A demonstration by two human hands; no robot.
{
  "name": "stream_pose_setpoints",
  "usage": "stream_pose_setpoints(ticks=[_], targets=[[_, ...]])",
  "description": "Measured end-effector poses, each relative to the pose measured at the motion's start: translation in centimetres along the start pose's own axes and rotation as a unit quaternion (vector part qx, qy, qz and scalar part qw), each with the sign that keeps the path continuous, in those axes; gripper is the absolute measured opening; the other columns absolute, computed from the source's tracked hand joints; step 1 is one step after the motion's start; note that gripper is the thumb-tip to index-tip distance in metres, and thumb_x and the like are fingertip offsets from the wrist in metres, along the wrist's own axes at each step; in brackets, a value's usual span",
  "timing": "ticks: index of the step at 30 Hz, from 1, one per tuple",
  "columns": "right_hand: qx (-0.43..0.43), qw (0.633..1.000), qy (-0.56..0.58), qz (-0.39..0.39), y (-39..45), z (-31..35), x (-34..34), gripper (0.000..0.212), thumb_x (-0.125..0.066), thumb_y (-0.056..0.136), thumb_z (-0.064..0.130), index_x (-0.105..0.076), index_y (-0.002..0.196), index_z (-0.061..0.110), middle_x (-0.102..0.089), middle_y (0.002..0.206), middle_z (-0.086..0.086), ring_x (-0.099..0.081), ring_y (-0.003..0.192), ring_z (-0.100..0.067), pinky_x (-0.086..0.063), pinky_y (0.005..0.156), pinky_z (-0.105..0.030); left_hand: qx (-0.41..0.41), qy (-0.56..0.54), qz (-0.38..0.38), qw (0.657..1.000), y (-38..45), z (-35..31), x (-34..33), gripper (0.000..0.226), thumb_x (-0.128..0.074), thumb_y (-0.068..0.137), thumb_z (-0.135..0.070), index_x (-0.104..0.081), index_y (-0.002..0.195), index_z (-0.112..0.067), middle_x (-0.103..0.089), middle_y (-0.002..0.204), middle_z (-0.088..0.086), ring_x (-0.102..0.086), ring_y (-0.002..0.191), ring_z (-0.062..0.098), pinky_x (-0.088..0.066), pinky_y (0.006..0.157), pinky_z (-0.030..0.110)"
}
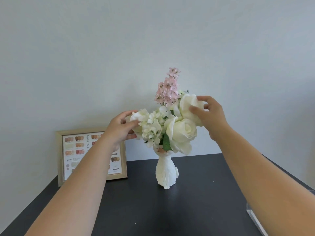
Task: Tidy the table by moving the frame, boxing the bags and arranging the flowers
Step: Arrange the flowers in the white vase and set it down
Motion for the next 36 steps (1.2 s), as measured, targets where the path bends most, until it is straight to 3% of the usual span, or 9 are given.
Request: stream_pose_setpoints(ticks=[10,13,18,22,25,26,29,32,36], targets=[[0.019,0.977,-0.166,0.131,0.9,1.0,-5.0,0.017,-0.068,0.082,0.03,-0.062,0.098,0.028,-0.056,0.087,0.005,-0.054,0.069,-0.014,-0.044,0.057,-0.025,-0.029,0.191,0.077,0.978,1.5,-1.9,-3.2,0.049,-0.052,0.089,0.002,-0.068,0.122,-0.03,-0.07,0.112,0.001,-0.073,0.082,0.019,-0.061,0.067,0.034],[0.004,0.966,-0.198,0.165,0.2,-0.2,-5.2,0.022,-0.068,0.082,0.028,-0.062,0.104,0.028,-0.055,0.099,0.003,-0.057,0.069,-0.013,-0.045,0.057,-0.024,-0.035,0.213,0.073,0.974,1.2,-1.7,-3.1,0.052,-0.051,0.087,0.004,-0.071,0.115,-0.035,-0.074,0.106,-0.002,-0.073,0.087,0.021,-0.062,0.072,0.037],[-0.008,0.962,-0.191,0.192,-0.5,-0.2,-4.3,0.031,-0.071,0.081,0.038,-0.064,0.108,0.026,-0.063,0.101,0.001,-0.061,0.076,-0.015,-0.048,0.059,-0.026,-0.026,0.195,0.101,0.975,0.6,-1.8,-3.1,0.029,-0.05,0.099,-0.031,-0.064,0.122,-0.043,-0.074,0.107,-0.007,-0.072,0.091,0.022,-0.06,0.078,0.038],[0.022,0.993,-0.1,0.054,1.2,1.5,-0.2,0.04,-0.059,0.076,0.059,-0.07,0.074,0.021,-0.068,0.069,0.008,-0.058,0.06,-0.009,-0.046,0.063,-0.027,-0.051,0.195,0.077,0.976,0.1,-2.1,-2.4,0.042,-0.032,0.103,-0.047,-0.043,0.143,-0.043,-0.046,0.143,-0.015,-0.045,0.127,0.008,-0.035,0.109,0.036],[0.024,0.994,-0.057,-0.085,3.2,1.2,2.8,0.022,-0.056,0.075,0.044,-0.066,0.075,0.025,-0.066,0.064,0.016,-0.055,0.059,-0.004,-0.044,0.062,-0.027,-0.088,0.195,0.064,0.975,-0.8,-2.7,-2.5,0.048,-0.026,0.102,-0.052,-0.038,0.147,-0.041,-0.036,0.149,-0.016,-0.033,0.125,-0.003,-0.026,0.102,0.023],[0.001,0.995,-0.072,-0.073,3.9,0.6,2.6,0.017,-0.058,0.075,0.042,-0.065,0.085,0.03,-0.064,0.07,0.018,-0.056,0.065,-0.003,-0.043,0.061,-0.028,-0.096,0.195,0.063,0.974,-1.1,-2.9,-2.8,0.049,-0.025,0.102,-0.052,-0.037,0.148,-0.04,-0.036,0.149,-0.017,-0.032,0.123,-0.006,-0.024,0.098,0.019],[-0.16,0.981,-0.097,0.06,5.3,-2.7,0.4,0.062,-0.069,0.07,0.051,-0.045,0.126,0.039,-0.054,0.108,0.003,-0.055,0.099,-0.024,-0.049,0.078,-0.042,-0.105,0.199,0.066,0.972,-1.6,-3.1,-3.4,0.053,-0.025,0.1,-0.057,-0.034,0.149,-0.039,-0.032,0.153,-0.015,-0.028,0.124,-0.007,-0.021,0.096,0.017],[-0.235,0.958,-0.067,0.148,5.8,-4.2,-1.4,0.083,-0.079,0.068,0.049,-0.034,0.138,0.043,-0.046,0.12,-0.003,-0.059,0.102,-0.031,-0.052,0.085,-0.058,-0.096,0.189,0.078,0.974,-2.1,-2.7,-3.9,0.058,-0.027,0.094,-0.067,-0.032,0.148,-0.047,-0.028,0.156,-0.015,-0.027,0.134,0.0,-0.022,0.102,0.027],[-0.139,0.962,-0.117,0.204,6.9,-1.6,-3.8,0.059,-0.083,0.071,0.035,-0.058,0.124,0.024,-0.069,0.104,0.0,-0.069,0.081,-0.008,-0.058,0.066,-0.027,-0.09,0.211,0.077,0.97,-2.3,-2.5,-4.1,0.062,-0.028,0.091,-0.071,-0.026,0.149,-0.049,-0.02,0.162,-0.01,-0.014,0.149,0.014,-0.014,0.118,0.049]])
Point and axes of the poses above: each hand's wrist, its own y-axis towards the middle knuckle, its own x-axis out of the back of the hand, z = x × y, the point moved 8 cm from there along y, towards the middle knuckle
